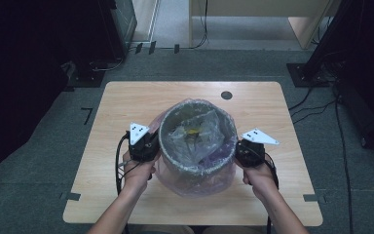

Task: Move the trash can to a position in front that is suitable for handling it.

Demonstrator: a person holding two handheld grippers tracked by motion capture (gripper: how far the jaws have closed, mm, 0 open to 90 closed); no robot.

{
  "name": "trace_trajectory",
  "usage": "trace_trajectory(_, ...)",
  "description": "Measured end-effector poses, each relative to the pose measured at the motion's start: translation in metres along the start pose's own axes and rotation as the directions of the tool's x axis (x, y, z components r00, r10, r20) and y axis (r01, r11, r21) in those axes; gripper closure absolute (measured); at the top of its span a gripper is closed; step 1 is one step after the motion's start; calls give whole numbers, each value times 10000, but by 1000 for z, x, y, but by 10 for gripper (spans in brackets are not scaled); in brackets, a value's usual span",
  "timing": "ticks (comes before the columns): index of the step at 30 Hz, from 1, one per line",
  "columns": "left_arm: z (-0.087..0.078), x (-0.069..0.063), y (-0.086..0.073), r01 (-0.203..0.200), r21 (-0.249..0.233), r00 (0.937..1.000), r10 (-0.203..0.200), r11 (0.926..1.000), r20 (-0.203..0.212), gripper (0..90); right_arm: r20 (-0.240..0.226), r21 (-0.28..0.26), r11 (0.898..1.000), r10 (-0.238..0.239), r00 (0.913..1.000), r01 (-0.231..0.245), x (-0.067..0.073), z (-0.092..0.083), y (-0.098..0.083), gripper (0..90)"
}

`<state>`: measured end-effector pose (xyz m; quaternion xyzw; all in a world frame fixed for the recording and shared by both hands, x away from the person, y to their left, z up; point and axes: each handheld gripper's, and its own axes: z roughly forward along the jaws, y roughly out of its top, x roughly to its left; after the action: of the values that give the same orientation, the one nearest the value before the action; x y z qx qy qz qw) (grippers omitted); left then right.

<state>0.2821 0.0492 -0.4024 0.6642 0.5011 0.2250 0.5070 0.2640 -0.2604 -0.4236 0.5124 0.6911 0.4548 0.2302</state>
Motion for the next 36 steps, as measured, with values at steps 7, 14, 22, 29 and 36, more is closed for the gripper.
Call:
trace_trajectory(7,-17,-7,-20,230,-59,9993,-228,9997,312,900,-239,-177,9998,-119,9996,115,5,-27,-18,900)
trace_trajectory(14,-38,24,-36,644,-545,9976,-656,9964,-204,738,559,-898,9948,-427,9975,476,2,-49,-29,656)
trace_trajectory(22,-39,76,-75,351,-130,9834,-368,9993,-1777,542,1504,-980,9938,-370,9879,522,-22,-58,-59,424)
trace_trajectory(29,-26,101,-112,399,1153,9677,-96,9925,-2517,393,2785,-19,10000,-60,9604,68,-46,-40,-112,329)
trace_trajectory(36,-14,93,-112,76,2538,9614,628,9672,-2679,311,2767,312,9969,604,9590,-718,-50,-29,-118,282)
